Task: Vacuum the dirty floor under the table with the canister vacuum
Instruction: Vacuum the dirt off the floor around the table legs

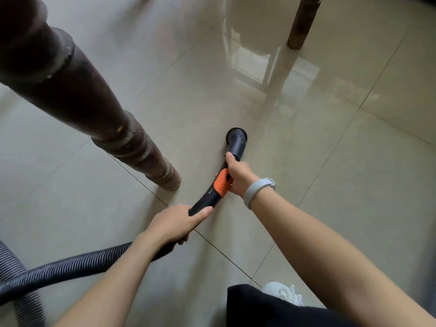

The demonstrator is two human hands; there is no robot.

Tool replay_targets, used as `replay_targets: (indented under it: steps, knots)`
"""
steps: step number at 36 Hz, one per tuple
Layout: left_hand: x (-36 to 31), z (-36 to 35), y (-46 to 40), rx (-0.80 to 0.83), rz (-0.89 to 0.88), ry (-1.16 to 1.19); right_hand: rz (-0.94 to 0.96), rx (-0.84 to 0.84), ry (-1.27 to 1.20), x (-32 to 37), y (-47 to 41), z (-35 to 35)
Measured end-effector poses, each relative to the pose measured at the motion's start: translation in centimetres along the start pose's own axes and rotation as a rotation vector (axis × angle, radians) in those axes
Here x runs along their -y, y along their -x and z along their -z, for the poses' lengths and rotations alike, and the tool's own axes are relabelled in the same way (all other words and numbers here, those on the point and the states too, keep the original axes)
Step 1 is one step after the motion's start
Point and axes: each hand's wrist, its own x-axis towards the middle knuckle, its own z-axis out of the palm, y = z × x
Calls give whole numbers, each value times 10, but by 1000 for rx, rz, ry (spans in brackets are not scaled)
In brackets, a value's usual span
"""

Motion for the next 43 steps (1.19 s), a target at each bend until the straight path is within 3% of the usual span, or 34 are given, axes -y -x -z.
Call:
replay_targets:
  steps: [8,14,18,27,34,43]
  knots:
    - [-41,-6,-7,141,-221,-139,-45,-218,-154,-5,9,90]
    - [-36,3,-10,6,-379,-269,-122,-209,-160,28,17,95]
    - [-41,26,-12,8,-360,-263,-121,-158,-224,34,29,89]
    - [-69,27,-56,-27,-236,60,-8,26,-267,58,4,63]
    - [-127,40,-86,-152,-223,-49,-2,19,-243,119,-37,90]
    - [-217,28,-130,-172,-232,-99,29,-35,-209,189,-93,159]
